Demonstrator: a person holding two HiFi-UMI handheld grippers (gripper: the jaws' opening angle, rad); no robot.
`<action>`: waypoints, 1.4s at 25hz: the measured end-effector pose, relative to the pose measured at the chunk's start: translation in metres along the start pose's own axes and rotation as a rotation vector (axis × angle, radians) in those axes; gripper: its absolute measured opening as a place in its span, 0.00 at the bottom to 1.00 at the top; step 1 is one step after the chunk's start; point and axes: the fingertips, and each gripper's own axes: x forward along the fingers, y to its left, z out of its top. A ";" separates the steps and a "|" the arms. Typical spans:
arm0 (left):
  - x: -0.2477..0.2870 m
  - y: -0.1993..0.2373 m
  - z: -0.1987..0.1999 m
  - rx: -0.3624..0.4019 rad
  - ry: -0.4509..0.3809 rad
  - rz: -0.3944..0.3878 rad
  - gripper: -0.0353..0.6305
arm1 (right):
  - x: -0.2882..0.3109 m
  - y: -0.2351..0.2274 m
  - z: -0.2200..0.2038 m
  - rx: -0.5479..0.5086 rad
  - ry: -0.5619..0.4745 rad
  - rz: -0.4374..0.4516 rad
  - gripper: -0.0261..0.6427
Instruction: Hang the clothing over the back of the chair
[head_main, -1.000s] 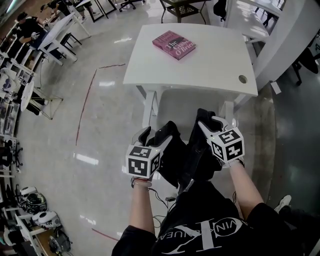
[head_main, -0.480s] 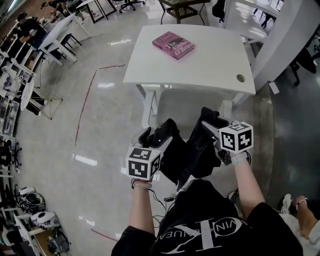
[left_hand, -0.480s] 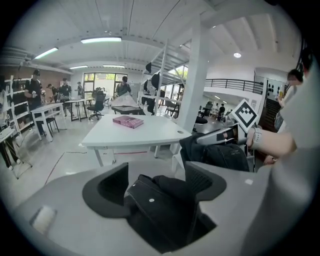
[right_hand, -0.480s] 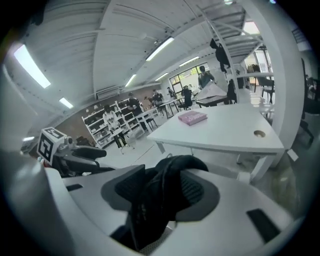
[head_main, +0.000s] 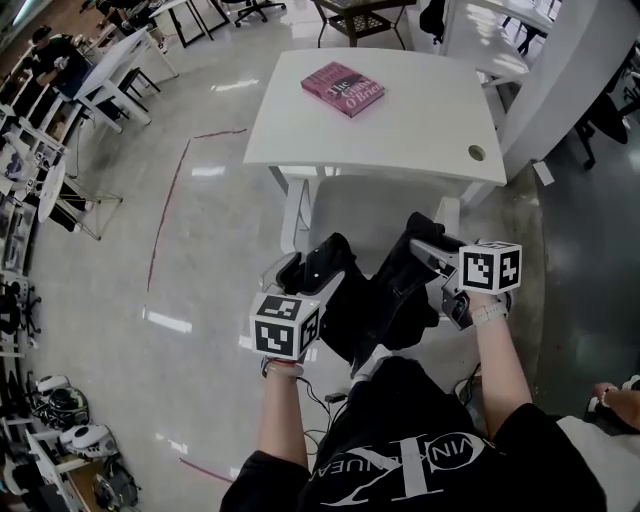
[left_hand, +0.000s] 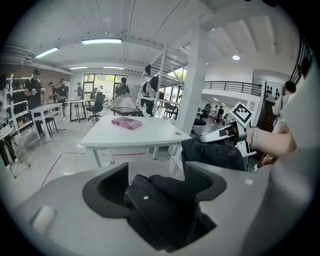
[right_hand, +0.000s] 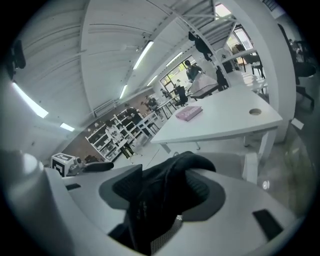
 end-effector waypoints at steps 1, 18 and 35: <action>0.000 -0.001 0.000 0.001 0.000 -0.002 0.59 | -0.002 0.000 -0.001 -0.005 0.005 -0.005 0.36; -0.012 -0.059 0.009 0.013 -0.077 -0.125 0.59 | -0.040 0.012 -0.024 0.154 0.185 0.275 0.40; -0.049 -0.036 0.017 0.024 -0.231 0.042 0.10 | -0.065 0.046 -0.007 -0.302 0.047 0.022 0.10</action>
